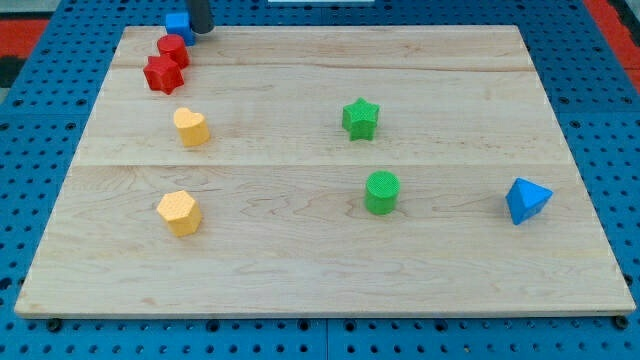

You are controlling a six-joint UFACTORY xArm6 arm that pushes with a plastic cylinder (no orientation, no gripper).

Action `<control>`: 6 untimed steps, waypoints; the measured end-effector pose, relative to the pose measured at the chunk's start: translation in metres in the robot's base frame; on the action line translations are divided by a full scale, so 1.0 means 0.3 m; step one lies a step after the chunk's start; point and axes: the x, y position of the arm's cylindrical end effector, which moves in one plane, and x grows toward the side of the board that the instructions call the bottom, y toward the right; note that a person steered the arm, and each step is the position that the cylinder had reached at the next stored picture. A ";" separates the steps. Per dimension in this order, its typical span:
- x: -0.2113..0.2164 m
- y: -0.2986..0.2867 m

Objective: Keep arm in between yellow heart and green star

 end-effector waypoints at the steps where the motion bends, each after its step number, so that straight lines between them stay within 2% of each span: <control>1: 0.000 0.028; 3: 0.015 0.123; 6: 0.120 0.229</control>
